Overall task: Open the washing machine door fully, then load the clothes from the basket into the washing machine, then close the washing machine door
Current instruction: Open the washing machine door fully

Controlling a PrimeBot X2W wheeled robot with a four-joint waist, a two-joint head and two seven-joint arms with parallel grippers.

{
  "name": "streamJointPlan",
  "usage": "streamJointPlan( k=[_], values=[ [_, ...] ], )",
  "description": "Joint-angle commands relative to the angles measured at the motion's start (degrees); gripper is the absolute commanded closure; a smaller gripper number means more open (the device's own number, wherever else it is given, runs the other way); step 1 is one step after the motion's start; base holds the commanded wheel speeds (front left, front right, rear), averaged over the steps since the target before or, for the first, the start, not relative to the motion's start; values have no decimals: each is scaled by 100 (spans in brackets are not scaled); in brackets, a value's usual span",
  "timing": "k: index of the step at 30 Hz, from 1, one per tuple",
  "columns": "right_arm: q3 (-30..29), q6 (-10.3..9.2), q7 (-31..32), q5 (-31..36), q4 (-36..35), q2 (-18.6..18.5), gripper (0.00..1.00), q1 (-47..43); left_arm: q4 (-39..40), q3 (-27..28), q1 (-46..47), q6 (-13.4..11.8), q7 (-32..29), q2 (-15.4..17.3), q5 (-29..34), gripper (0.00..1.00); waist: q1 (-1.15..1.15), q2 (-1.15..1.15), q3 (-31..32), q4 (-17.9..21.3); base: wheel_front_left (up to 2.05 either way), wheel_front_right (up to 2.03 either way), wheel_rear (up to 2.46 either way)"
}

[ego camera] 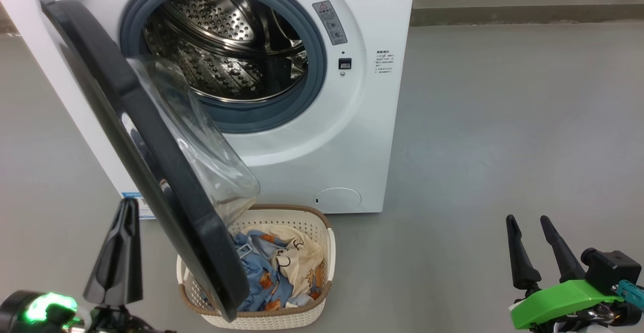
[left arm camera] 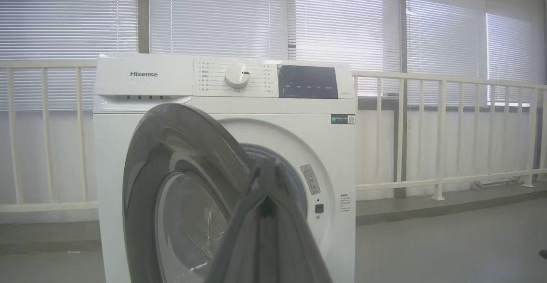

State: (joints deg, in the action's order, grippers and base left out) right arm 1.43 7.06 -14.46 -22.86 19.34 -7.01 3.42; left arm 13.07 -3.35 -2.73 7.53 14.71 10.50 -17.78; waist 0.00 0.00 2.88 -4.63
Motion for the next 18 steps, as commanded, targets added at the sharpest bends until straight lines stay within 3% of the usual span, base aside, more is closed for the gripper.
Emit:
streamJointPlan(
  k=[1, 7, 18],
  values=[
    [100, 43, -53, 76, -151, -50, 0, 111, 271, 136, 306, -4, 29, 47, 55, 100, 0, 0, 2, -2, 0, 0, 0],
    [180, 43, -53, 51, -120, -31, 0, 144, 556, -483, 422, -4, 29, 35, -113, 100, 0, 0, 12, 42, 0, 0, 0],
    [241, 43, -53, 12, -126, -8, 0, 147, -224, -1254, 460, -4, 29, -9, -527, 100, 0, 0, -24, 278, 0, 0, 0]
  ],
)
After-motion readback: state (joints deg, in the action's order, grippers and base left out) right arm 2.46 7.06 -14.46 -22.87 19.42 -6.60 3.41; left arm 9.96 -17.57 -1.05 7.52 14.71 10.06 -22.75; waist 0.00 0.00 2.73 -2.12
